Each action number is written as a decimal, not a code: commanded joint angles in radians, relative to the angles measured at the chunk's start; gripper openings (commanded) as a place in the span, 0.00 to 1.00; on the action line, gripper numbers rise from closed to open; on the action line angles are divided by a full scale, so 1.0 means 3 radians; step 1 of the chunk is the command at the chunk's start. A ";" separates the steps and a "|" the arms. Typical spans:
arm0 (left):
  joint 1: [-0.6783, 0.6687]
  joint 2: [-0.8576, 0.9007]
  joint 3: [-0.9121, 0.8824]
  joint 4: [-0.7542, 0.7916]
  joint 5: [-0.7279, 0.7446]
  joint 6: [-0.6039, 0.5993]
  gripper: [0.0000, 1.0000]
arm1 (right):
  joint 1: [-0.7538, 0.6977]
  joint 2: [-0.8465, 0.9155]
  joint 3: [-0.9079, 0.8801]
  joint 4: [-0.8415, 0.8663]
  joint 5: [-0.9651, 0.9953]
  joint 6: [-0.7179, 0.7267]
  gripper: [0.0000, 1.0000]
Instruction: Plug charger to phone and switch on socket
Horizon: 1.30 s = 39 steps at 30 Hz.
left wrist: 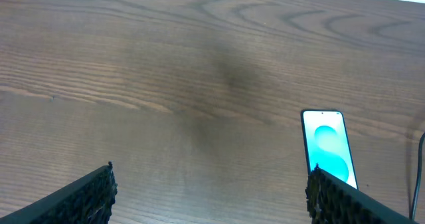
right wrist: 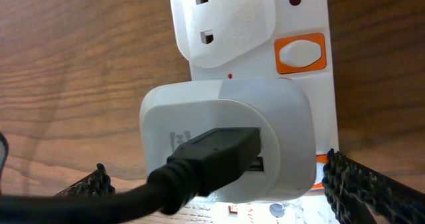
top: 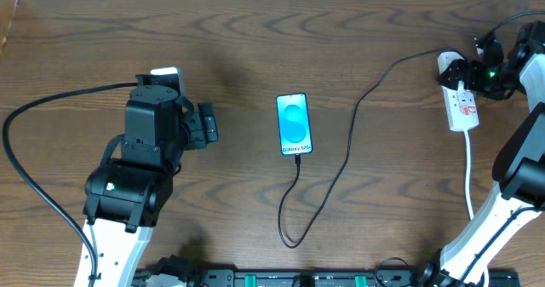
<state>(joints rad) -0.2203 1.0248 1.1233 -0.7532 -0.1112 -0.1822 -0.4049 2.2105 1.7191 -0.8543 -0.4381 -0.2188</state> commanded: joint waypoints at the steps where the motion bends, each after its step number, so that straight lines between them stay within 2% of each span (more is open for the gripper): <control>1: 0.0004 0.0001 0.0008 -0.0006 -0.0045 0.0045 0.91 | 0.0025 0.0004 -0.0092 -0.0055 -0.0244 0.0202 0.99; 7: 0.0004 0.0001 0.0008 -0.0006 -0.0045 0.0045 0.91 | 0.0036 0.0004 -0.0092 -0.0069 -0.0251 0.0492 0.99; 39: 0.0004 0.0001 0.0008 -0.0006 -0.0045 0.0045 0.91 | 0.0252 -0.0001 -0.0088 -0.0153 -0.0320 0.0570 0.99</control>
<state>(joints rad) -0.2203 1.0248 1.1233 -0.7532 -0.1112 -0.1822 -0.3744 2.1941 1.7187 -0.8700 -0.4328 -0.0795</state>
